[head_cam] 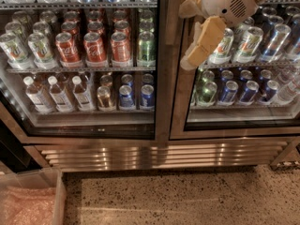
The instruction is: Open left fridge door
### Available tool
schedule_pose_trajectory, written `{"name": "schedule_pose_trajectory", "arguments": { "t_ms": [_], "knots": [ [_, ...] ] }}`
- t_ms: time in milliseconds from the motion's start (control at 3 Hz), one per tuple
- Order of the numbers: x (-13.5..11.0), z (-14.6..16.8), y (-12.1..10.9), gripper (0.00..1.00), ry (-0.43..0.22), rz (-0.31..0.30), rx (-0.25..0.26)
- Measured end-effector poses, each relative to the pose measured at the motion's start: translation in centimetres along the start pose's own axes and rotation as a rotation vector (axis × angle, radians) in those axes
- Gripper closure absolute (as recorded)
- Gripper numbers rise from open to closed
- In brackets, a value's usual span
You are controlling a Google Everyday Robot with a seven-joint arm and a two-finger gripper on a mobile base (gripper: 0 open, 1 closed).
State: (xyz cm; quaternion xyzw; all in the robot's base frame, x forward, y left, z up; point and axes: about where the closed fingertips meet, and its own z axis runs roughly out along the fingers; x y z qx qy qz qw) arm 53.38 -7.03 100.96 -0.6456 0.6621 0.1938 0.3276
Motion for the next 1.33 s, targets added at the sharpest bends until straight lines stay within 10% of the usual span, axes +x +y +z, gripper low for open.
{"name": "schedule_pose_trajectory", "arguments": {
  "t_ms": [333, 1000, 1333],
  "knots": [
    [0.7, -2.3, 4.1, 0.0, 0.025, 0.007, 0.011],
    [1.2, -11.7, 13.3, 0.0, 0.112, 0.027, 0.227],
    [1.2, -11.7, 13.3, 0.0, 0.112, 0.027, 0.227]
  ]
}}
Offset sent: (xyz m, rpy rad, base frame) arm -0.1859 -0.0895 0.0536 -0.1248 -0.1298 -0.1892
